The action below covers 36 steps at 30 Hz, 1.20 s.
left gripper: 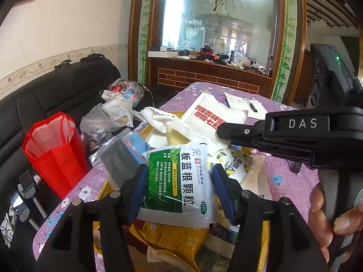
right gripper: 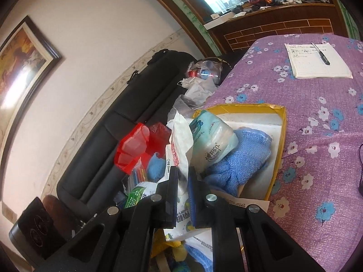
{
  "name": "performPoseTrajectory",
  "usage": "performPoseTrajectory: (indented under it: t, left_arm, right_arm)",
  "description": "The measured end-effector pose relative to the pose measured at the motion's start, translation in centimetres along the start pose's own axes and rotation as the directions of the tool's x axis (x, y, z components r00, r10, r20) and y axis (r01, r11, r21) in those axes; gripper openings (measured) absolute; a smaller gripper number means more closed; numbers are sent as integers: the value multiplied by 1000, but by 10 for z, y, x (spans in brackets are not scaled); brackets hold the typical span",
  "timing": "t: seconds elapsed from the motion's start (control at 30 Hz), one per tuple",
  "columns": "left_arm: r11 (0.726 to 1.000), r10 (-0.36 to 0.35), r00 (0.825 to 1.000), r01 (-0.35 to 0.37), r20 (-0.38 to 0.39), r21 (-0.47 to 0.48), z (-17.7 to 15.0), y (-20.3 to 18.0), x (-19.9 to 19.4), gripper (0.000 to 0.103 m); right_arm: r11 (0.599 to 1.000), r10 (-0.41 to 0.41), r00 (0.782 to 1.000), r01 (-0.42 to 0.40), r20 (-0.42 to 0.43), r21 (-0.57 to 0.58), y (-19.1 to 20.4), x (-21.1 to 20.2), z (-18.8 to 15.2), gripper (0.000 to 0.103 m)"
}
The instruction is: Organize soft objects
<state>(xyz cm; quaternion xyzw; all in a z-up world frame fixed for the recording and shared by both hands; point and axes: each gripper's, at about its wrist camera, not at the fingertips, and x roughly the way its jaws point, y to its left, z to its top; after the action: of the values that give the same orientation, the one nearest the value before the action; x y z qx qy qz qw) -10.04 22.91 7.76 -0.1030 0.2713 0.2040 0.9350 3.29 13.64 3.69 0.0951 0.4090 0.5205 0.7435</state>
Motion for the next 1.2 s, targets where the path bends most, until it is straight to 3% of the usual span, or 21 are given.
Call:
performPoseTrajectory:
  t: [0.07, 0.2, 0.4, 0.53, 0.6, 0.67, 0.8, 0.97, 1.13, 1.2]
  left_arm:
    - [1000, 2, 1000, -2, 8, 3, -1, -1, -2, 71]
    - [1000, 13, 1000, -13, 27, 17, 0, -6, -8, 74]
    - [999, 27, 999, -28, 35, 22, 1, -11, -14, 75]
    - [999, 46, 997, -47, 55, 21, 1, -12, -24, 84]
    - [998, 59, 996, -61, 73, 24, 0, -15, -30, 85]
    - [996, 78, 993, -81, 88, 31, -1, -19, -37, 92]
    - [994, 93, 988, -99, 120, 44, -5, -33, -50, 97]
    - [988, 120, 981, -133, 156, 78, -12, -54, -64, 103]
    - [980, 168, 970, -185, 177, 80, -23, -67, -74, 103]
    - [968, 210, 964, -228, 165, 100, -26, -71, -76, 103]
  right_arm:
    - [1000, -9, 1000, 9, -1, -14, 2, -4, 0, 14]
    - [1000, 6, 1000, -6, 4, -16, 4, -15, 1, 31]
    - [999, 0, 1000, 1, 26, -43, 6, -36, -7, 31]
    - [998, -15, 999, 18, 50, -54, 5, -58, -15, 34]
    - [998, -29, 997, 33, 73, -56, 5, -71, -20, 43]
    - [997, -52, 993, 58, 106, -58, 1, -89, -28, 59]
    - [991, -105, 985, 114, 136, -63, -7, -116, -46, 65]
    - [975, -192, 966, 208, 173, -82, -13, -146, -71, 78]
    - [915, -333, 901, 380, 276, -138, -19, -163, -99, 88]
    - [904, -349, 893, 401, 284, -150, -21, -164, -103, 89]
